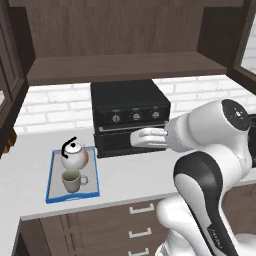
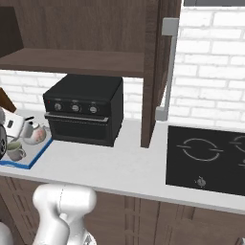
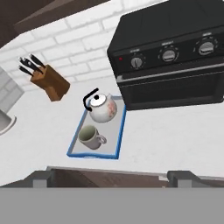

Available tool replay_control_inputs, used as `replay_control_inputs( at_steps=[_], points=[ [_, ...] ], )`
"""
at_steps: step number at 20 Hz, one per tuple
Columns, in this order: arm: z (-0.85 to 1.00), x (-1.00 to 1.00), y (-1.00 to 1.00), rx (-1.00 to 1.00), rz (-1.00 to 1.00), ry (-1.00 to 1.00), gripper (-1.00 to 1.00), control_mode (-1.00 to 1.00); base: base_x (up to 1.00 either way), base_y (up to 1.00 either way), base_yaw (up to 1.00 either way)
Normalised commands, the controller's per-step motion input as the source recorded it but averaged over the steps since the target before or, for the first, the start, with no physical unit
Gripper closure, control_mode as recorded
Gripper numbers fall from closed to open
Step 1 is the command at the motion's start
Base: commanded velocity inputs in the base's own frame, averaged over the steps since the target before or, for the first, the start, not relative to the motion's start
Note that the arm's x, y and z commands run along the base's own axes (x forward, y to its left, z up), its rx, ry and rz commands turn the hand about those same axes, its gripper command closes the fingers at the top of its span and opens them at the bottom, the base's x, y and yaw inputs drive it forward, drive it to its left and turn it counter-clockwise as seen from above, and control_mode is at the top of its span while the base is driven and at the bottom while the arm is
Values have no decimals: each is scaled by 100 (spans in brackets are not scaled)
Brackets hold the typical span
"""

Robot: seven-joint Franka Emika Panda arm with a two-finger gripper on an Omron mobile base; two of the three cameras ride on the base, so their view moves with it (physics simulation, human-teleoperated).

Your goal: Pick the kettle from the counter and place it on the tray. Then pick the mug from the cabinet and place it on the tray. Then close the cabinet doors.

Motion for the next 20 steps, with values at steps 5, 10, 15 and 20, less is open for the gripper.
replay_control_inputs(
  at_steps=[5, 10, 15, 20],
  points=[
    [21, -32, -14, -1, 0, 0, -100, -100, 0, 0, 0],
    [21, -32, -16, -1, 0, 0, -100, -100, 0, 0, 0],
    [22, -36, -21, -1, 0, 0, -100, -100, 0, 0, 0],
    [22, -36, -29, 0, 0, 0, -100, -100, 0, 0, 0]
  ],
)
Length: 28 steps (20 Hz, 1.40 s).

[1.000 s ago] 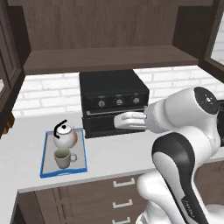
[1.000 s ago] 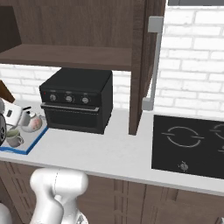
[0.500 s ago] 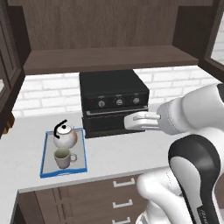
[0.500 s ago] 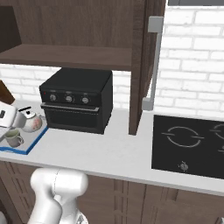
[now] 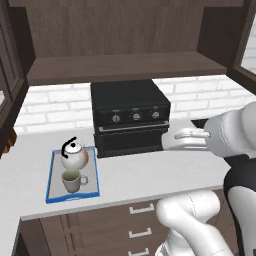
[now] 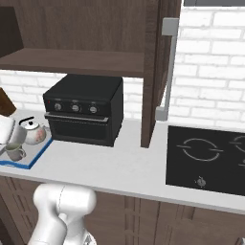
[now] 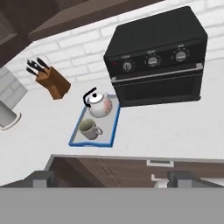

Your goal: Pick the kettle from the counter and place it on the tray. Then pick the mug from the cabinet and place it on the tray. Then close the cabinet doors.

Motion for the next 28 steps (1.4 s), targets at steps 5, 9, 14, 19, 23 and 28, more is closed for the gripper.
replay_control_inputs(
  at_steps=[5, 9, 14, 19, 23, 28],
  points=[
    [17, -6, -29, -4, 0, 0, -100, -100, 0, 0, 0],
    [10, 0, -30, -9, -1, 0, -100, -100, 0, 0, 0],
    [7, 0, -30, -8, -3, 0, -100, -100, 0, 0, 0],
    [7, 0, -28, -8, -5, 0, -100, -100, 0, 0, 0],
    [10, 0, -27, -5, -5, 0, -100, -100, 0, 0, 0],
    [10, 0, -31, -4, -6, 0, -100, -100, 0, 0, 0]
  ],
)
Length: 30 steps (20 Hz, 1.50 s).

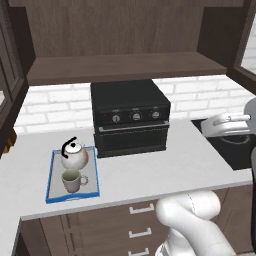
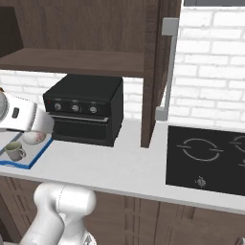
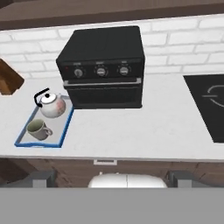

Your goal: Pick the kettle from the counter and place it on the tray. Then pick the mug from the cabinet and place it on the tray. Then close the cabinet doors.

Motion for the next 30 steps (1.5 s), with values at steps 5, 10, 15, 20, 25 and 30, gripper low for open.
replay_control_inputs(
  at_steps=[5, 10, 15, 20, 25, 30],
  points=[
    [9, 0, -30, -3, -6, 0, -100, -100, 0, 0, 0],
    [7, -9, -26, 0, -9, 0, -100, -100, 0, 0, 0],
    [7, -6, -15, 0, -10, 0, -100, -100, 0, 0, 0],
    [7, -15, -7, 0, -12, 0, -100, -100, 0, 0, 0],
    [15, -11, -25, 0, -19, -18, -100, -100, 0, 0, 0],
    [13, -7, -39, 1, -19, -29, -100, -100, 0, 0, 0]
  ],
)
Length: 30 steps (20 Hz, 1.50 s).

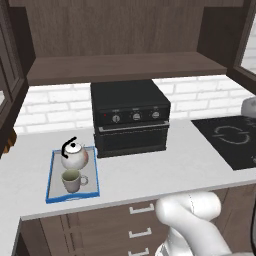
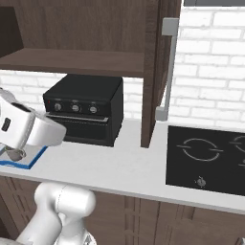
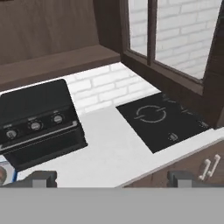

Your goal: Pick the kettle from the counter and place it on the tray. Then pick the mug from the cabinet and place it on the tray. Then close the cabinet doors.

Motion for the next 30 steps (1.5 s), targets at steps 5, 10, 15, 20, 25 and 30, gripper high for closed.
replay_control_inputs(
  at_steps=[5, 10, 15, 20, 25, 30],
  points=[
    [7, -11, -44, 7, -16, -24, -100, -100, 0, 0, 0],
    [19, -11, -50, 9, -19, -24, -100, -100, 0, 0, 0],
    [15, -7, -46, 9, -22, -21, -100, -100, 0, 0, 0],
    [21, -12, -39, 12, -25, -17, -100, -100, 0, 0, 0],
    [18, -18, -62, 14, -26, -15, -100, -100, 0, 0, 0],
    [13, -8, -64, 10, -24, -19, -100, -100, 0, 0, 0]
  ],
)
